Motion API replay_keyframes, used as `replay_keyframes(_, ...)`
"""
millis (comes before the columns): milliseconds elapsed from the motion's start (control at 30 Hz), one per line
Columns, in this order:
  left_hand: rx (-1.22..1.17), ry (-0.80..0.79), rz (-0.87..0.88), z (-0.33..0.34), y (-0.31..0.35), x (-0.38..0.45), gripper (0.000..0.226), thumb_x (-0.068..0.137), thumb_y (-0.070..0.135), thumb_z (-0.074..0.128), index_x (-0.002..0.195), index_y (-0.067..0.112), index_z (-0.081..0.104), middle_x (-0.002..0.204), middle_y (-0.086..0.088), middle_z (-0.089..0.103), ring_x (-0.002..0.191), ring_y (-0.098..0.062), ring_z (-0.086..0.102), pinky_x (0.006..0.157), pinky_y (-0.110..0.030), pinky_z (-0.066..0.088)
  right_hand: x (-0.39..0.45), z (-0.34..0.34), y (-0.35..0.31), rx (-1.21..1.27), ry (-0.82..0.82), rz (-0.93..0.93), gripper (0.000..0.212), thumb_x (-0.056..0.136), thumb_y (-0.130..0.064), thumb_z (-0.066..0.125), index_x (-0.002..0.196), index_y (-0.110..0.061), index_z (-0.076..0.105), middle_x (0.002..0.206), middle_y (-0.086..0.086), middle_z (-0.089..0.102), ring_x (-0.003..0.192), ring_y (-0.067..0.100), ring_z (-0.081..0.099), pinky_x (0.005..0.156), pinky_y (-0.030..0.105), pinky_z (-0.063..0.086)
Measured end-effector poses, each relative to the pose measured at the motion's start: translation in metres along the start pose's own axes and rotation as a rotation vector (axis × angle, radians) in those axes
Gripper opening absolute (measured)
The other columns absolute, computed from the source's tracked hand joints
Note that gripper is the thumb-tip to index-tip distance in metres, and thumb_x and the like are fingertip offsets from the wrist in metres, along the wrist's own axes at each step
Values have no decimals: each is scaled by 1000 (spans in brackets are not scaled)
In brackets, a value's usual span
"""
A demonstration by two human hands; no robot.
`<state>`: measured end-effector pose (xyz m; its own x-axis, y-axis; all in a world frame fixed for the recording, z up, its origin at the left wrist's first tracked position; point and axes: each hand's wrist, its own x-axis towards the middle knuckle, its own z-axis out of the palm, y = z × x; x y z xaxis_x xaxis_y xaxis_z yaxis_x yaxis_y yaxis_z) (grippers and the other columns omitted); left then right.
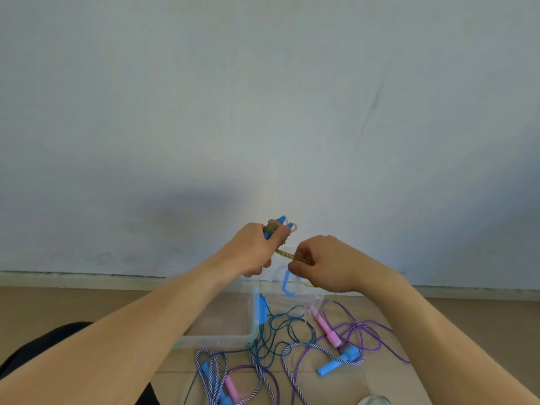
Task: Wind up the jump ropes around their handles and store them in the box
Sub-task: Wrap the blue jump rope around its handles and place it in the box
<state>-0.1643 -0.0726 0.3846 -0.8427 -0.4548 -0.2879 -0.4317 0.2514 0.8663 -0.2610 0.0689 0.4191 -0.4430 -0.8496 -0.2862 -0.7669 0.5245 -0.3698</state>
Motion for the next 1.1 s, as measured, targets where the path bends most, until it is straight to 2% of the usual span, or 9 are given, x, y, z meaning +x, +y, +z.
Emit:
replay_keyframes(100,255,9,-11,1,-7,4,67,93,66,41,88,3,61,62,-8,57,35,-14,40,41,-19,35,-4,-2,0,-143,108,-13,33,96,-41,53,94,-12,67,82,5,67,70,17,59,70,36,50)
replay_keyframes(233,519,-221,-63,3,-7,1,62,93,70,29,81,14,52,61,-4,60,42,-16,47,47,-21,45,-3,-4,6,-163,235,-93,34,90,-52,59,86,-20,71,76,-5,68,70,11,61,67,33,53)
replay_keyframes(333,341,-493,-158,4,-6,-3,64,95,68,19,89,13,49,57,-4,52,38,-13,35,40,-18,34,-4,-8,14,35,221,-96,29,83,-51,69,79,-23,73,73,-12,65,67,2,56,61,20,43)
replay_keyframes(433,72,-627,-207,1,0,-6,78,85,78,7,93,13,49,53,-1,43,39,-8,21,37,-16,19,-3,-10,23,180,230,-90,21,81,-43,74,79,-22,75,68,-11,64,59,-1,51,57,15,39)
replay_keyframes(600,215,-773,-135,-6,9,-11,88,72,90,28,95,14,64,54,1,38,46,-12,20,38,-18,19,-6,-9,30,463,215,-117,22,70,-33,86,73,-14,76,70,3,72,58,4,53,56,16,44)
replay_keyframes(733,10,-997,-49,-11,16,-20,79,77,84,36,97,13,65,53,1,33,46,-12,15,39,-20,16,-6,-12,29,663,234,-230,19,68,-26,83,71,-9,75,70,6,73,65,12,65,65,28,54)
replay_keyframes(867,-255,-959,-38,-15,23,-22,66,89,74,31,89,16,63,48,3,32,37,-8,14,40,-17,13,-3,-15,26,850,237,-275,18,76,-27,75,75,-9,72,72,6,71,65,13,62,63,24,51)
replay_keyframes(967,-436,-875,-24,-18,21,-20,59,87,68,37,87,15,63,47,2,32,37,-8,14,40,-17,15,1,-13,28,947,197,-235,13,79,-22,78,76,-12,71,65,11,56,53,12,39,49,22,34)
replay_keyframes(1100,-680,-728,27,-14,19,-17,56,93,60,34,86,13,63,47,1,32,38,-8,14,40,-14,18,5,-9,30,1048,124,-251,14,94,-9,61,91,4,65,65,6,60,51,14,31,49,24,25)
